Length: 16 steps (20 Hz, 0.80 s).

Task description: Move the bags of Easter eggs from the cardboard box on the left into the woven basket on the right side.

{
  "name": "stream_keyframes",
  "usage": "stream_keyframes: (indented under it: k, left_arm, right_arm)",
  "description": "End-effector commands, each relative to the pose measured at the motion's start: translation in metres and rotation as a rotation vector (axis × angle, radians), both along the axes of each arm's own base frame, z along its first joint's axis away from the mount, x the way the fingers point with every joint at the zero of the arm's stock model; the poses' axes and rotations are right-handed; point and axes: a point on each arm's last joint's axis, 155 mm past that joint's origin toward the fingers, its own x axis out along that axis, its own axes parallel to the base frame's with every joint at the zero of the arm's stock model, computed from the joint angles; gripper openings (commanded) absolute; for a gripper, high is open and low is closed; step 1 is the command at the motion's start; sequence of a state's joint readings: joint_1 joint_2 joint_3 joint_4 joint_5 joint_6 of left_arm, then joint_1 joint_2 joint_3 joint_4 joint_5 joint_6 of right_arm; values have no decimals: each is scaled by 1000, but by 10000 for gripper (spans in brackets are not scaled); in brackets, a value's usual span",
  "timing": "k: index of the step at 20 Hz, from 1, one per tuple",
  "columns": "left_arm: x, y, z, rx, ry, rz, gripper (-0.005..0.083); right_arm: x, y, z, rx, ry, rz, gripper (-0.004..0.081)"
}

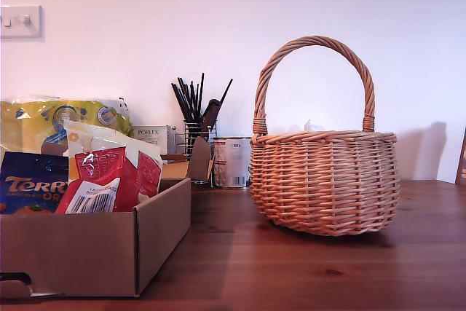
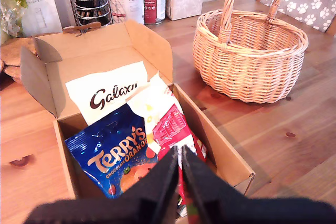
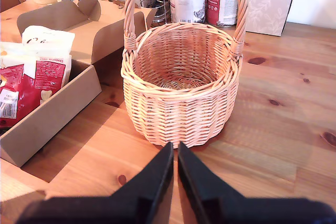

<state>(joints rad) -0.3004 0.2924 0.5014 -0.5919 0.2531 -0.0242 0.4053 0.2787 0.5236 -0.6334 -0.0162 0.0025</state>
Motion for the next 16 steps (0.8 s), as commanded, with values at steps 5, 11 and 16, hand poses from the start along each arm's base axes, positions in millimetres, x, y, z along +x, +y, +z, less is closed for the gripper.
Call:
stream_keyframes:
  k: [5, 11, 16]
  left_arm:
    - [1, -1, -4, 0, 9, -1, -20]
    - [1, -1, -3, -2, 2, -1, -20]
    - [2, -7, 6, 6, -39, -46, -20]
  right_arm:
    - [4, -3, -3, -41, -23, -6, -12]
    - [4, -3, -3, -40, -25, -6, -12]
    - [1, 14, 3, 14, -28, 73, -12]
